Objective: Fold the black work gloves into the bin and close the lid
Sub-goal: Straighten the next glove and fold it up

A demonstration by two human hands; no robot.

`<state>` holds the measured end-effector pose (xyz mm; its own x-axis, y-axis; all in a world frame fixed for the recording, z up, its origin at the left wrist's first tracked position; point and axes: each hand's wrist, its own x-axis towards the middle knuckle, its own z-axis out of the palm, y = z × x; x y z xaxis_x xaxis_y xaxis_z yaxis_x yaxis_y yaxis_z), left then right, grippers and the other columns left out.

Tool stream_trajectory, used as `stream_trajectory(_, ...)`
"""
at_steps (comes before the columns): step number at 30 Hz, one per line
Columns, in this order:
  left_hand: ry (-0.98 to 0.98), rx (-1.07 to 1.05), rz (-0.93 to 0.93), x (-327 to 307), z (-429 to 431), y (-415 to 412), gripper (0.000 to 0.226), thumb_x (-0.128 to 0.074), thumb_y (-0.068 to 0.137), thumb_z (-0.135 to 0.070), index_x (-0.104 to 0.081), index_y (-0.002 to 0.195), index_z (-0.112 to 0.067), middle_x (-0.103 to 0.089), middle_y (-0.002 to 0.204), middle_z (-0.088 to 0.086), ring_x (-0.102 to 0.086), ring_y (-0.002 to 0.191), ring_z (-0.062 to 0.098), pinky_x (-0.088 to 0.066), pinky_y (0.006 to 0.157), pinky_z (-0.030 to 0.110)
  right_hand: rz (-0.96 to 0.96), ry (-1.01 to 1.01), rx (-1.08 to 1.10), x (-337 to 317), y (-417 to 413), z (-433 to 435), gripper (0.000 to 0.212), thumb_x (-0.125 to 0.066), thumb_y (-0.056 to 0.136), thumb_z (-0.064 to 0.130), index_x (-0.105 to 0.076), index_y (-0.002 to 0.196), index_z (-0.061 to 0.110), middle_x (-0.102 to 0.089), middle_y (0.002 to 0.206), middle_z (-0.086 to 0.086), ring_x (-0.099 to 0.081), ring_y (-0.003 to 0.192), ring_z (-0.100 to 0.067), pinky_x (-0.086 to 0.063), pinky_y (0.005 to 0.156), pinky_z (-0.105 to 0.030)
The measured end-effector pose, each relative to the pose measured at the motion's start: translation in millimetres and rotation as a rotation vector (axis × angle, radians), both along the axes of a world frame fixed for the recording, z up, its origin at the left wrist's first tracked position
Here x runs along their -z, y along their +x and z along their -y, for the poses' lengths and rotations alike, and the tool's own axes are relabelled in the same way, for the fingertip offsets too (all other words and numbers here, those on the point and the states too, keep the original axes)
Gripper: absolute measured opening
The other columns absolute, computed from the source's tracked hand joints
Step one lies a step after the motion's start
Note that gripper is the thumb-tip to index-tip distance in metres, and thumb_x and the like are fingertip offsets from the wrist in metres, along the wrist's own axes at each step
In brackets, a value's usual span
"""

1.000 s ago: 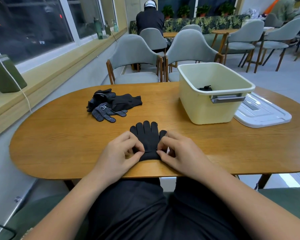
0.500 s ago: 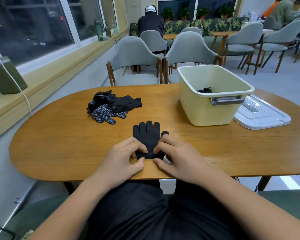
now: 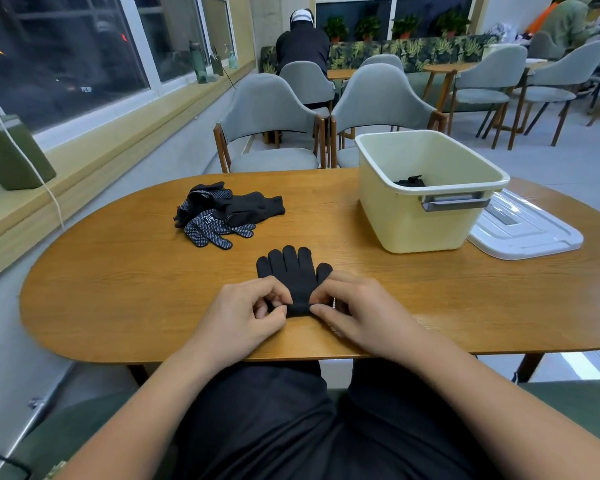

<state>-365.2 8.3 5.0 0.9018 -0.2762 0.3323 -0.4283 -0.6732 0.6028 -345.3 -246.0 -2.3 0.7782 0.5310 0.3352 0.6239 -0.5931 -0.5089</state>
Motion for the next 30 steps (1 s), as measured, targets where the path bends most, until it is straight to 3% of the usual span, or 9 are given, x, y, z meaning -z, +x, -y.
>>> stream_trajectory(7,-0.059,-0.033,-0.047,1,-1,2,0.022,-0.076,0.09,-0.012,-0.076,0.089,-0.035,-0.068,0.08,-0.019,-0.056,0.063,0.012,-0.046,0.065,0.022,-0.135,0.018,0.079,-5,14,-6,0.009,-0.07,0.105,0.028,-0.078,0.108,0.03,-0.069,0.085,0.019,-0.063,0.084,-0.002,-0.043,0.072,-0.016)
stream_trajectory(11,-0.096,-0.037,-0.083,3,-2,4,0.022,-0.076,0.09,-0.013,-0.077,0.089,-0.035,-0.069,0.078,-0.017,-0.053,0.062,0.009,-0.048,0.067,0.027,0.027,0.002,0.051,-2,5,-9,0.011,-0.062,0.106,0.036,-0.071,0.104,0.03,-0.064,0.092,0.015,-0.059,0.084,-0.007,-0.052,0.075,-0.036)
stream_trajectory(15,-0.119,-0.03,-0.109,4,-3,8,0.022,-0.077,0.09,-0.013,-0.078,0.089,-0.036,-0.07,0.079,-0.014,-0.052,0.062,0.006,-0.048,0.068,0.028,0.203,-0.079,0.026,-2,-7,-9,0.025,-0.061,0.104,0.055,-0.063,0.103,0.03,-0.053,0.101,0.015,-0.051,0.078,-0.007,-0.049,0.064,-0.034)
stream_trajectory(20,-0.128,-0.053,-0.121,6,-3,9,0.021,-0.077,0.091,-0.016,-0.077,0.087,-0.036,-0.072,0.08,-0.01,-0.056,0.064,0.009,-0.051,0.069,0.029,0.164,-0.028,0.017,3,0,-8,0.019,-0.066,0.103,0.048,-0.064,0.1,0.029,-0.053,0.096,0.016,-0.05,0.077,-0.004,-0.052,0.065,-0.041)
stream_trajectory(25,-0.123,-0.06,-0.12,6,-3,9,0.021,-0.076,0.092,-0.017,-0.077,0.087,-0.037,-0.072,0.08,-0.01,-0.058,0.066,0.008,-0.054,0.071,0.032,0.158,-0.056,-0.007,2,0,-9,0.019,-0.067,0.102,0.047,-0.063,0.109,0.029,-0.053,0.109,0.015,-0.054,0.083,-0.008,-0.053,0.068,-0.04)
stream_trajectory(30,-0.135,-0.062,-0.123,6,-4,9,0.022,-0.075,0.092,-0.014,-0.077,0.086,-0.035,-0.072,0.08,-0.008,-0.059,0.066,0.007,-0.052,0.07,0.028,0.155,-0.019,-0.019,5,3,-9,0.016,-0.064,0.106,0.044,-0.064,0.111,0.029,-0.05,0.101,0.023,-0.051,0.086,-0.003,-0.052,0.072,-0.04)
